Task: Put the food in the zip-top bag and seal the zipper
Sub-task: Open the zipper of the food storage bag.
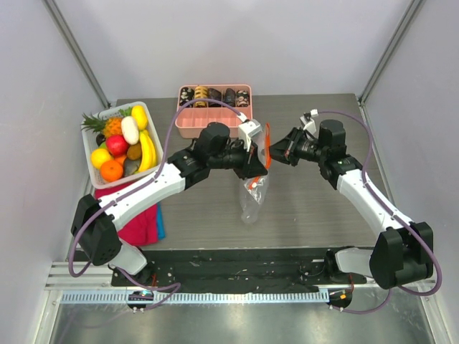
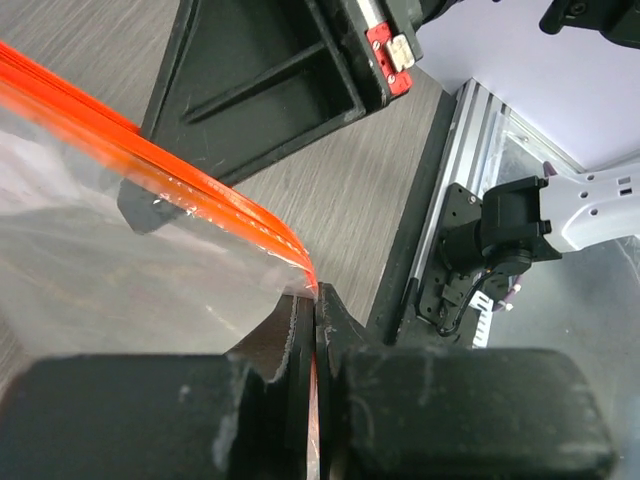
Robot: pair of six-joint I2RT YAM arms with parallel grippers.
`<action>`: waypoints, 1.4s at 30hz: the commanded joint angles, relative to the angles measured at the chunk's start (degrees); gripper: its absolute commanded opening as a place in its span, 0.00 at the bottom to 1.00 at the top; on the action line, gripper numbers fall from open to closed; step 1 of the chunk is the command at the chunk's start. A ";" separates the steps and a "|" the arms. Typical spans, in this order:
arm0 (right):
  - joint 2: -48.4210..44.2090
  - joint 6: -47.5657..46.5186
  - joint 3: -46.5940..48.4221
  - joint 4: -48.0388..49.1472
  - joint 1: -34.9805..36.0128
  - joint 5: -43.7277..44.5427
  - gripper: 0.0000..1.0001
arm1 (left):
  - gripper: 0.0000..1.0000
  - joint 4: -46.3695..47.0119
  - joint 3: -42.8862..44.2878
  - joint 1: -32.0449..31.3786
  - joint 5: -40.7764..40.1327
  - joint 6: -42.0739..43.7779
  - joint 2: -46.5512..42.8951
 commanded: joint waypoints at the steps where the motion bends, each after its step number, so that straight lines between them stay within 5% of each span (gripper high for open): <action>1: -1.45 -9.50 4.03 -7.68 0.56 1.57 0.01 | 0.10 1.15 0.45 1.69 -0.30 -2.07 -2.34; 2: -1.80 -12.24 5.35 -12.92 0.39 2.97 0.01 | 0.14 1.06 0.10 2.74 -0.21 -3.56 -2.87; 6: -3.64 -22.80 11.77 -20.96 0.38 10.34 0.01 | 0.59 0.89 -4.72 10.37 -3.53 -9.63 -7.52; 11: -5.32 -28.43 14.85 -27.19 1.00 18.26 0.01 | 0.91 -1.75 -4.49 11.72 -11.46 -5.69 -12.28; 21: -4.79 -34.14 20.84 -38.99 5.21 34.53 0.01 | 0.89 -4.75 3.35 8.99 -8.83 -13.41 -2.62; 29: 0.99 -30.99 15.56 -29.06 14.18 42.27 0.01 | 0.79 0.27 3.34 8.56 -8.29 -20.45 2.84; 37: 4.52 -28.62 16.97 -28.01 15.59 43.15 0.01 | 0.62 -0.25 5.10 7.68 -12.43 -19.65 6.08; 42: 3.73 -29.06 15.74 -27.39 16.73 43.76 0.01 | 0.61 0.36 6.68 7.33 -12.17 -21.33 7.85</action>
